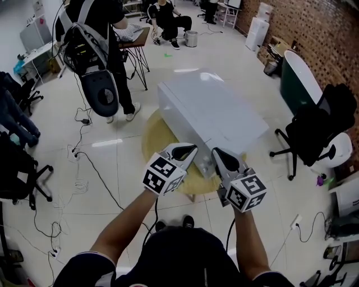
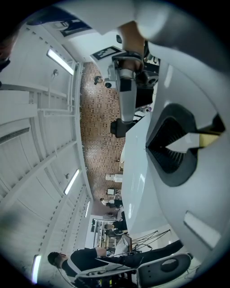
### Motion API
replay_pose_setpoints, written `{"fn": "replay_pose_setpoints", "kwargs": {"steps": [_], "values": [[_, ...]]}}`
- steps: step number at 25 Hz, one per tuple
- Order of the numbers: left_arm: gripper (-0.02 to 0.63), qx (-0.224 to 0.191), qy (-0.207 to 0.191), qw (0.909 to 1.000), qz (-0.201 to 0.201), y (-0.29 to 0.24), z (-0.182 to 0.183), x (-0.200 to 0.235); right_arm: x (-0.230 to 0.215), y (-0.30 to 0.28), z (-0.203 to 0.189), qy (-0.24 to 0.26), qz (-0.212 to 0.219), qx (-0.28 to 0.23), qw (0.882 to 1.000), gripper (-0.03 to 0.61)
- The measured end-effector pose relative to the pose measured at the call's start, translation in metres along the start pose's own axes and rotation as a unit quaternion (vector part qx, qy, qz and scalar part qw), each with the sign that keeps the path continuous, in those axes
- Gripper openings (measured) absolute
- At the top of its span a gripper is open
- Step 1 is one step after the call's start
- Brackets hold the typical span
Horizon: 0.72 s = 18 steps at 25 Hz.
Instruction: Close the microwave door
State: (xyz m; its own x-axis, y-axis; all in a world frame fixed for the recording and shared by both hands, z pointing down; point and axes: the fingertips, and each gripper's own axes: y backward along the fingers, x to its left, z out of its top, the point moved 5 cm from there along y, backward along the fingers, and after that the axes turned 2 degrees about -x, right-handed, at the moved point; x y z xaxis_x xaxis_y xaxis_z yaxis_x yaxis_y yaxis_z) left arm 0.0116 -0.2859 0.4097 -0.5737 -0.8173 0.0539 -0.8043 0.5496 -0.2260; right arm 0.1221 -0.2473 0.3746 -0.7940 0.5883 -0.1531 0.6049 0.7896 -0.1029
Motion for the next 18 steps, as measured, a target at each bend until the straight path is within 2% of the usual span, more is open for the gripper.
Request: {"fn": "replay_pose_setpoints", "kwargs": {"steps": [18], "values": [[0.005, -0.002, -0.001, 1.0000, 0.001, 0.013, 0.000, -0.005, 0.009, -0.003, 0.007, 0.014, -0.001, -0.006, 1.000, 0.000]]}}
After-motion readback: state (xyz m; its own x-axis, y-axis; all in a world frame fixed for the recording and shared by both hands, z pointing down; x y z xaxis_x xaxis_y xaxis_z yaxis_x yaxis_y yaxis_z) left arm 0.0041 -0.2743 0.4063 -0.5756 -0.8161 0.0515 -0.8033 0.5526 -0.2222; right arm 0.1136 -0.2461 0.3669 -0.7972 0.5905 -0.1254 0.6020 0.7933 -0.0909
